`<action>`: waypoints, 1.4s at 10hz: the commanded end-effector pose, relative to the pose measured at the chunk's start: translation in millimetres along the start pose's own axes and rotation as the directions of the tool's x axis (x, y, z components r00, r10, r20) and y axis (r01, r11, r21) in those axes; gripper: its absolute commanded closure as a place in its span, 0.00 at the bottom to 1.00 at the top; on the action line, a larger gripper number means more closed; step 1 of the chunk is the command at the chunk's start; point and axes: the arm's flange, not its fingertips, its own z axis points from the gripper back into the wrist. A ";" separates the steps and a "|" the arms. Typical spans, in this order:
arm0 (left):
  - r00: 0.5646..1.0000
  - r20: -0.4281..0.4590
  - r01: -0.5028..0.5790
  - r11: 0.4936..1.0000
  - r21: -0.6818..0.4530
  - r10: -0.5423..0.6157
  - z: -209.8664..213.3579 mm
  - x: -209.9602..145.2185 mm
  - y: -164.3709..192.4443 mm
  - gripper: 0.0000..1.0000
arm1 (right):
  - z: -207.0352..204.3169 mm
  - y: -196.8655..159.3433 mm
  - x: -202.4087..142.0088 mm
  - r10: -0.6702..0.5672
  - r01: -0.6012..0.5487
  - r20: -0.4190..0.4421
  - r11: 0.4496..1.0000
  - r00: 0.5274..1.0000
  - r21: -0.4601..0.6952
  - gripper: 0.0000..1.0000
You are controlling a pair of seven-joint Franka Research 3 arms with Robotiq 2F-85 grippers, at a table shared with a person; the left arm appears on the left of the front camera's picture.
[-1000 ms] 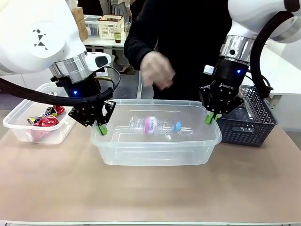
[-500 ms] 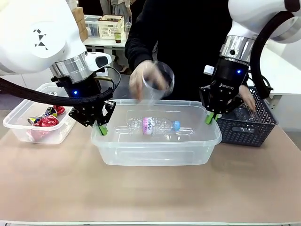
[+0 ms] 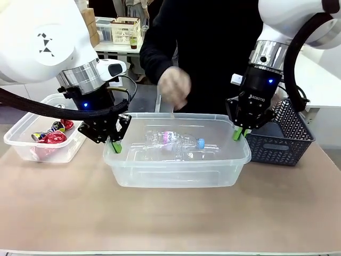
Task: Sort the waste into each basket.
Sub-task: Offer the picked Organizing box to the human.
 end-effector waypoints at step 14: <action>1.000 0.008 -0.003 1.000 -0.003 0.003 4.0 -2.8 -0.7 0.96 | 2.9 0.8 -2.1 0.002 -0.002 0.008 1.000 1.000 0.004 0.91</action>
